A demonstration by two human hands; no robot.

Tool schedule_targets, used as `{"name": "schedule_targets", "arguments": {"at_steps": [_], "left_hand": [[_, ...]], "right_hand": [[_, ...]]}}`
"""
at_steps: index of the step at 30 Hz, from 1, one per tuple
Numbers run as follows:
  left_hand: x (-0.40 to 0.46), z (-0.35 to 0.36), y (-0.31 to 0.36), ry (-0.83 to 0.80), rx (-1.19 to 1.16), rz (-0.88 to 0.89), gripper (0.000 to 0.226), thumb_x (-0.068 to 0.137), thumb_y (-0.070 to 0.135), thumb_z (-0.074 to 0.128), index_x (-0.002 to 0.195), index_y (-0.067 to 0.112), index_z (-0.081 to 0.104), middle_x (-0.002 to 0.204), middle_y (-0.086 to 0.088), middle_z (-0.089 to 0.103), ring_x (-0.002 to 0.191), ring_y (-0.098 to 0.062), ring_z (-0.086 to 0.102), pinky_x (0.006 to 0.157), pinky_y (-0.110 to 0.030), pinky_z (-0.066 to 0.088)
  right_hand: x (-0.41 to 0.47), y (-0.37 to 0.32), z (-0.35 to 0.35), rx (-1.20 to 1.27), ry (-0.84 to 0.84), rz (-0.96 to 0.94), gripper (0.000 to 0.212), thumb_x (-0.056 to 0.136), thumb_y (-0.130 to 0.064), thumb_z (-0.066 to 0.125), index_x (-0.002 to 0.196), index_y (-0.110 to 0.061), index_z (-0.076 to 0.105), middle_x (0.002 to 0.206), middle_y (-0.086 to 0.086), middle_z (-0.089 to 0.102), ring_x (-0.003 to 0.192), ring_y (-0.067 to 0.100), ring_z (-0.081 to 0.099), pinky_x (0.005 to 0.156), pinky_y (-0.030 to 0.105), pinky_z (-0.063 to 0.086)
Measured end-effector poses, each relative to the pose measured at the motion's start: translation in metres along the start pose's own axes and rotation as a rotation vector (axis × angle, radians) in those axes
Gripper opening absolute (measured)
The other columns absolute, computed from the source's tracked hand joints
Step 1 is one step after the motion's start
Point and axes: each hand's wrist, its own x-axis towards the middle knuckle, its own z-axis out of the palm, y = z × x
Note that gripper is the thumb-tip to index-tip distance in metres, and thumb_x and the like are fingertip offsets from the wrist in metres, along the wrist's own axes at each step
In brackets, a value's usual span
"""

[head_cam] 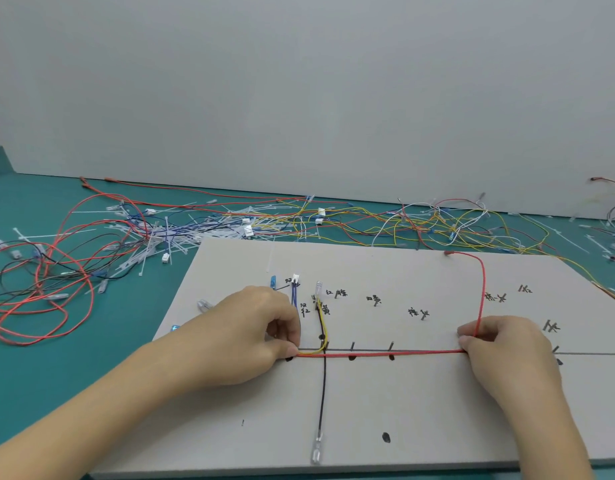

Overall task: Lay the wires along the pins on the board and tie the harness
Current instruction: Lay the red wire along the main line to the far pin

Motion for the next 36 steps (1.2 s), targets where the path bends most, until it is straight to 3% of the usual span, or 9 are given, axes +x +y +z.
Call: {"name": "schedule_targets", "arguments": {"at_steps": [9, 13, 17, 19, 25, 28, 32, 36], "left_hand": [[0.002, -0.004, 0.007, -0.028, 0.214, 0.028, 0.014, 0.084, 0.025, 0.066, 0.073, 0.030, 0.059, 0.075, 0.020, 0.053, 0.088, 0.005, 0.045, 0.072, -0.016, 0.039], [-0.005, -0.019, 0.001, -0.071, 0.250, -0.089, 0.009, 0.077, 0.025, 0.068, 0.070, 0.030, 0.065, 0.073, 0.017, 0.061, 0.080, 0.004, 0.053, 0.073, -0.024, 0.048], [-0.013, -0.039, -0.009, -0.111, 0.289, -0.209, 0.011, 0.071, 0.030, 0.070, 0.073, 0.040, 0.067, 0.070, 0.026, 0.063, 0.075, 0.005, 0.059, 0.066, -0.018, 0.049], [-0.015, -0.046, -0.012, -0.139, 0.298, -0.254, 0.016, 0.069, 0.031, 0.070, 0.074, 0.045, 0.067, 0.068, 0.031, 0.062, 0.071, 0.005, 0.060, 0.062, -0.016, 0.048], [-0.018, -0.057, -0.021, -0.162, 0.327, -0.357, 0.018, 0.066, 0.029, 0.071, 0.068, 0.046, 0.067, 0.062, 0.029, 0.063, 0.060, 0.002, 0.061, 0.063, -0.024, 0.055], [-0.017, -0.057, -0.028, -0.177, 0.273, -0.375, 0.015, 0.068, 0.026, 0.069, 0.067, 0.041, 0.068, 0.062, 0.023, 0.065, 0.059, 0.000, 0.061, 0.064, -0.028, 0.056], [-0.018, -0.057, -0.033, -0.206, 0.156, -0.351, 0.011, 0.071, 0.032, 0.075, 0.069, 0.038, 0.066, 0.062, 0.017, 0.066, 0.057, 0.000, 0.059, 0.061, -0.026, 0.054], [-0.016, -0.056, -0.028, -0.101, 0.054, -0.292, 0.016, 0.070, 0.039, 0.080, 0.071, 0.037, 0.064, 0.064, 0.015, 0.062, 0.054, -0.003, 0.056, 0.053, -0.022, 0.048]], "right_hand": [[-0.003, 0.000, 0.003, 0.010, 0.126, -0.042, 0.023, 0.080, 0.001, 0.060, 0.076, -0.017, 0.073, 0.070, -0.007, 0.054, 0.075, 0.022, 0.044, 0.069, 0.029, 0.031], [-0.008, -0.009, 0.011, 0.040, 0.083, -0.089, 0.027, 0.078, 0.002, 0.061, 0.071, -0.022, 0.071, 0.065, -0.017, 0.054, 0.066, 0.012, 0.045, 0.065, 0.029, 0.031], [-0.016, -0.022, 0.024, 0.057, 0.040, -0.147, 0.026, 0.078, 0.000, 0.063, 0.071, -0.024, 0.071, 0.064, -0.020, 0.054, 0.065, 0.007, 0.048, 0.057, 0.025, 0.030], [-0.017, -0.028, 0.028, 0.061, 0.024, -0.173, 0.026, 0.078, -0.001, 0.064, 0.069, -0.025, 0.071, 0.064, -0.021, 0.054, 0.066, 0.008, 0.050, 0.061, 0.024, 0.032], [-0.017, -0.041, 0.037, 0.031, -0.038, -0.220, 0.024, 0.079, -0.002, 0.062, 0.073, -0.023, 0.071, 0.069, -0.020, 0.055, 0.073, 0.011, 0.052, 0.065, 0.024, 0.033], [-0.015, -0.041, 0.039, 0.033, -0.082, -0.207, 0.024, 0.080, -0.004, 0.061, 0.073, -0.025, 0.068, 0.075, -0.011, 0.063, 0.075, 0.013, 0.056, 0.064, 0.025, 0.036], [-0.010, -0.036, 0.030, 0.288, -0.211, -0.100, 0.020, 0.082, -0.004, 0.065, 0.071, -0.018, 0.071, 0.065, -0.001, 0.070, 0.071, 0.021, 0.070, 0.079, 0.040, 0.056], [-0.007, -0.029, 0.018, 0.546, -0.304, 0.024, 0.016, 0.085, 0.002, 0.065, 0.071, -0.002, 0.070, 0.059, 0.009, 0.065, 0.055, 0.017, 0.062, 0.055, 0.029, 0.059]]}}
